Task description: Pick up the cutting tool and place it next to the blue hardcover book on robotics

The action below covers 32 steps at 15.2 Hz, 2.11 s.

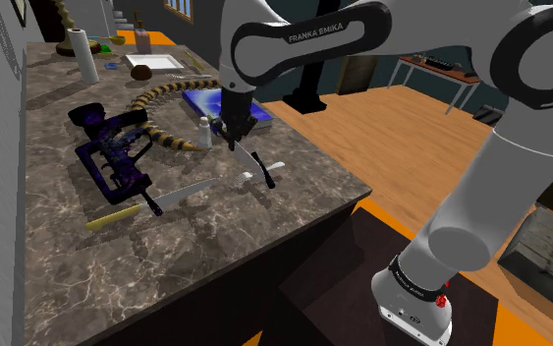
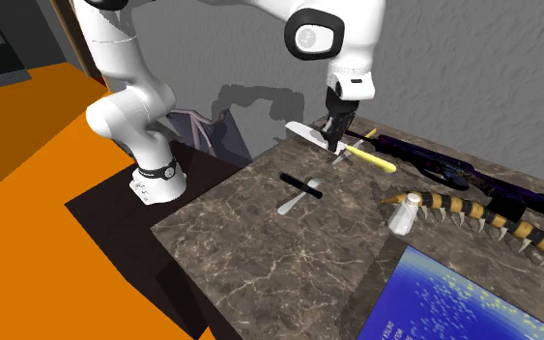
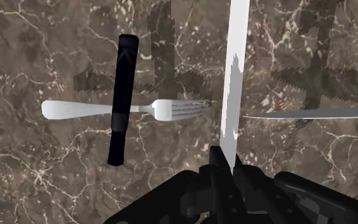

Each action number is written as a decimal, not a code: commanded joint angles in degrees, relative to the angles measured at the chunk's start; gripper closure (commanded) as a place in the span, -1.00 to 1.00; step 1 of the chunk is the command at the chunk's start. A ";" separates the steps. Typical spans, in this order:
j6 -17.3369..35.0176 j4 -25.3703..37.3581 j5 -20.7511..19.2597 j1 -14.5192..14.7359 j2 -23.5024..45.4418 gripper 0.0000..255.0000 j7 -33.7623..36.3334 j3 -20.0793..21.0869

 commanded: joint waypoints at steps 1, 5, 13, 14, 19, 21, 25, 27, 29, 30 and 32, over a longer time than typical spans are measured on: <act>-0.94 3.34 -0.88 -0.77 2.59 1.00 -1.35 -0.82; -3.45 12.04 -2.77 -1.99 9.11 1.00 -3.85 -2.39; -3.28 19.44 -4.68 -2.79 16.96 1.00 -6.10 -3.94; -2.59 18.94 -4.75 -2.79 17.15 1.00 -6.07 -3.98; 0.77 16.65 -5.13 -2.75 18.27 1.00 -5.87 -4.16; 2.09 15.84 -5.31 -2.72 18.79 1.00 -5.78 -4.25; 4.66 14.40 -5.71 -2.63 19.96 1.00 -5.57 -4.44; 5.92 13.76 -5.92 -2.57 20.61 1.00 -5.45 -4.55; 6.64 13.41 -6.05 -2.53 20.99 1.00 -5.39 -4.62; 6.63 13.42 -6.05 -2.53 20.99 1.00 -5.39 -4.62; 6.63 13.42 -6.05 -2.53 20.99 1.00 -5.39 -4.62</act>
